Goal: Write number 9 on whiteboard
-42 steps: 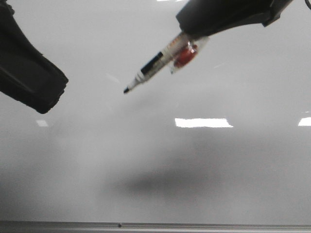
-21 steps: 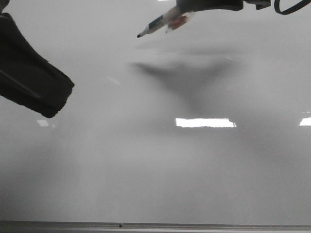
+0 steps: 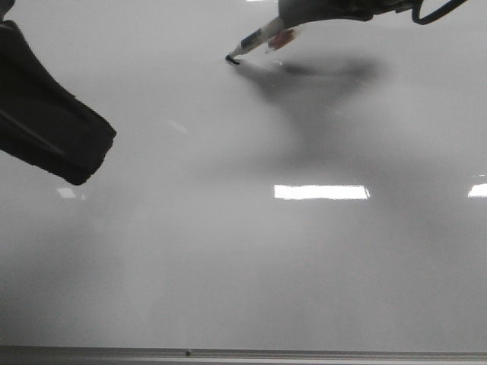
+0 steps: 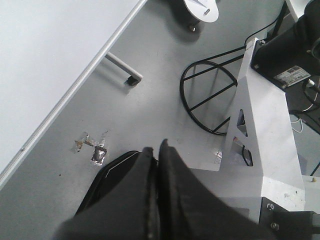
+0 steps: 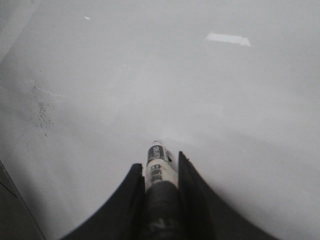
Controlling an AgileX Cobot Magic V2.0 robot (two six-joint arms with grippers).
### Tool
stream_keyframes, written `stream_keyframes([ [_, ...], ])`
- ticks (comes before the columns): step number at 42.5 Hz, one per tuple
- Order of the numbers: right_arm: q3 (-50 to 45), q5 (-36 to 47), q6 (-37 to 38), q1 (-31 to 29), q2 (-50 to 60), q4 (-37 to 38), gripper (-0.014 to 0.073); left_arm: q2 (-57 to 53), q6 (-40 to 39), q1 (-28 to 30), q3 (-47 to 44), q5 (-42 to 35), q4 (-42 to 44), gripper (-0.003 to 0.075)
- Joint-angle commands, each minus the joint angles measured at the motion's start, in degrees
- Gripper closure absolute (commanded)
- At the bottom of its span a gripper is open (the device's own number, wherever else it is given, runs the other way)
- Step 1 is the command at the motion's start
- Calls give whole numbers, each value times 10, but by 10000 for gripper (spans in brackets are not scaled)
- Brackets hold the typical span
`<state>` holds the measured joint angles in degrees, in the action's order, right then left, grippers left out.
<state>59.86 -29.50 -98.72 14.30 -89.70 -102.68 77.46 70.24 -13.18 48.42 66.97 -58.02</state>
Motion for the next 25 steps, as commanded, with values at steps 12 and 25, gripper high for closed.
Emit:
stream_keyframes([
  [12, -29, 49, 1, 22, 2, -42, 663, -17, 1, 2, 13, 17, -39, 739],
  [25, -8, 36, 2, -28, 35, -44, 663, -17, 1, 2, 13, 17, -39, 739],
])
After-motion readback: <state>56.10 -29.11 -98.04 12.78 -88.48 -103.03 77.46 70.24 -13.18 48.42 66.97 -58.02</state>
